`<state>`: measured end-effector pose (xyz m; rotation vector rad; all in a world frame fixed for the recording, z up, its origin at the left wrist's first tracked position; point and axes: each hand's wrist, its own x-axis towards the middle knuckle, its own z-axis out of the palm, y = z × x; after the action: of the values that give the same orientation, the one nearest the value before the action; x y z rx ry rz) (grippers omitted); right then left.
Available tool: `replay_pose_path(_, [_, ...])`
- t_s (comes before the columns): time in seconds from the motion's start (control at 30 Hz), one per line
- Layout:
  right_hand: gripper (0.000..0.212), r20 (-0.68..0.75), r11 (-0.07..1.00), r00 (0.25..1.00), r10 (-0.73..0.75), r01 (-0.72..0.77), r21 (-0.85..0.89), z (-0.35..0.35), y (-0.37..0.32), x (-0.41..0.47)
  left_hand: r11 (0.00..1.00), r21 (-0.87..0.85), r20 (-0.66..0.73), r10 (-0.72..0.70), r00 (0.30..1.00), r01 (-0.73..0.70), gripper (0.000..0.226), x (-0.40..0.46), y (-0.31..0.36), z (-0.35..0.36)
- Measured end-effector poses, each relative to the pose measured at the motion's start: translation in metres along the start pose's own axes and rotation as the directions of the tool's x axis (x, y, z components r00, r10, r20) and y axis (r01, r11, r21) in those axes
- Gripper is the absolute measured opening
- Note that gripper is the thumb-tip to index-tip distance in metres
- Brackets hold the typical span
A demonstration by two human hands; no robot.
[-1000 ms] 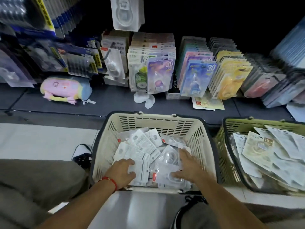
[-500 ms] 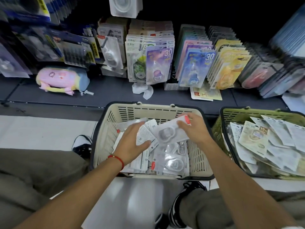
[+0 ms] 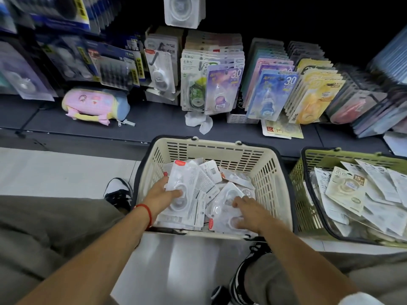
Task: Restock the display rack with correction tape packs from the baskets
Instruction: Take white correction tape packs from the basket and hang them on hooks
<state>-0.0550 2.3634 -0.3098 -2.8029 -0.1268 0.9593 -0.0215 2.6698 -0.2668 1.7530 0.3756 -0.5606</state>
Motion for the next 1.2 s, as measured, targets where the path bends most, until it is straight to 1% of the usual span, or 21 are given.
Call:
replay_pose_path(0.07, [0.064, -0.023, 0.997, 0.999, -0.037, 0.035, -0.062, 0.005, -0.001, 0.004, 0.997, -0.071, -0.021, -0.007, 1.0, 0.005, 0.047, -0.001, 0.0, 0.001])
replay_pose_path(0.1, [0.065, -0.023, 0.999, 0.999, -0.038, 0.037, -0.026, 0.005, 0.0, 0.005, 0.994, -0.11, -0.02, -0.013, 1.0, 0.011, 0.049, -0.001, 0.001, 0.002])
replay_pose_path(0.17, [0.068, -0.05, 0.974, 0.998, 0.03, -0.018, 0.227, -0.003, 0.006, 0.006, 0.986, -0.166, -0.024, -0.027, 0.999, 0.023, 0.05, -0.003, 0.001, 0.006])
replay_pose_path(0.2, [0.067, -0.094, 0.927, 0.993, 0.077, -0.037, 0.373, -0.01, 0.009, 0.005, 0.98, -0.194, -0.033, -0.042, 0.999, 0.035, 0.051, -0.003, 0.001, 0.007])
replay_pose_path(0.27, [0.063, -0.16, 0.782, 0.974, 0.16, -0.027, 0.623, -0.026, 0.012, -0.001, 0.963, -0.259, -0.027, -0.083, 0.996, 0.073, 0.05, -0.004, 0.003, 0.01])
replay_pose_path(0.3, [0.059, -0.163, 0.67, 0.971, 0.177, 0.002, 0.742, -0.036, 0.011, -0.003, 0.953, -0.289, -0.003, -0.101, 0.995, 0.096, 0.049, -0.005, 0.004, 0.012])
replay_pose_path(0.37, [0.047, -0.131, 0.439, 0.984, 0.121, 0.065, 0.896, -0.052, 0.003, -0.006, 0.927, -0.346, 0.076, -0.126, 0.989, 0.145, 0.042, -0.009, 0.007, 0.017])
replay_pose_path(0.4, [0.043, -0.113, 0.375, 0.992, 0.061, 0.082, 0.923, -0.057, -0.004, -0.006, 0.913, -0.374, 0.122, -0.127, 0.984, 0.164, 0.037, -0.011, 0.009, 0.02])
replay_pose_path(0.47, [0.04, -0.099, 0.332, 0.994, -0.039, 0.107, 0.937, -0.06, -0.026, -0.006, 0.883, -0.431, 0.208, -0.106, 0.972, 0.188, 0.031, -0.014, 0.01, 0.03])
replay_pose_path(0.57, [0.032, -0.143, 0.373, 0.988, -0.051, 0.152, 0.915, -0.049, -0.066, 0.0, 0.871, -0.463, 0.27, -0.041, 0.962, 0.167, 0.046, -0.017, 0.007, 0.042])
replay_pose_path(0.67, [0.037, -0.189, 0.417, 0.98, 0.058, 0.148, 0.897, -0.04, -0.076, 0.009, 0.867, -0.477, 0.222, -0.041, 0.974, 0.145, 0.055, -0.015, 0.001, 0.041])
replay_pose_path(0.7, [0.041, -0.198, 0.487, 0.974, 0.109, 0.122, 0.865, -0.039, -0.069, 0.01, 0.861, -0.487, 0.189, -0.059, 0.98, 0.145, 0.055, -0.014, 0.0, 0.038])
replay_pose_path(0.73, [0.039, -0.223, 0.623, 0.963, 0.148, 0.084, 0.778, -0.037, -0.056, 0.01, 0.857, -0.495, 0.157, -0.074, 0.985, 0.144, 0.056, -0.012, -0.001, 0.034])
replay_pose_path(0.77, [0.031, -0.243, 0.785, 0.955, 0.17, 0.018, 0.619, -0.033, -0.039, 0.01, 0.854, -0.502, 0.136, -0.082, 0.987, 0.14, 0.059, -0.011, -0.001, 0.031])
replay_pose_path(0.8, [0.022, -0.233, 0.897, 0.957, 0.175, -0.057, 0.439, -0.027, -0.023, 0.009, 0.851, -0.507, 0.126, -0.083, 0.989, 0.136, 0.063, -0.011, -0.002, 0.029])
replay_pose_path(0.83, [0.019, -0.19, 0.947, 0.964, 0.187, -0.125, 0.295, -0.019, -0.008, 0.006, 0.85, -0.51, 0.125, -0.081, 0.989, 0.134, 0.066, -0.012, -0.001, 0.027])
replay_pose_path(0.9, [0.03, -0.106, 0.966, 0.972, 0.207, -0.187, 0.177, -0.004, 0.01, 0.003, 0.849, -0.513, 0.125, -0.076, 0.989, 0.13, 0.071, -0.013, -0.001, 0.026])
replay_pose_path(0.97, [0.037, -0.087, 0.981, 0.983, 0.163, -0.153, 0.115, 0.0, 0.014, 0.003, 0.85, -0.514, 0.123, -0.063, 0.99, 0.118, 0.074, -0.013, -0.001, 0.027])
replay_pose_path(1.03, [0.035, -0.054, 0.993, 0.993, 0.107, -0.104, 0.063, -0.001, 0.013, 0.006, 0.854, -0.509, 0.117, -0.049, 0.992, 0.103, 0.075, -0.013, -0.002, 0.029])
replay_pose_path(1.1, [0.024, -0.002, 0.991, 0.996, 0.088, -0.088, 0.102, -0.004, 0.012, 0.007, 0.853, -0.512, 0.111, -0.056, 0.992, 0.106, 0.074, -0.012, -0.004, 0.029])
replay_pose_path(1.2, [0.021, -0.036, 0.965, 0.996, 0.082, -0.071, 0.252, -0.017, 0.013, 0.004, 0.858, -0.506, 0.087, -0.055, 0.995, 0.092, 0.073, -0.012, -0.006, 0.03])
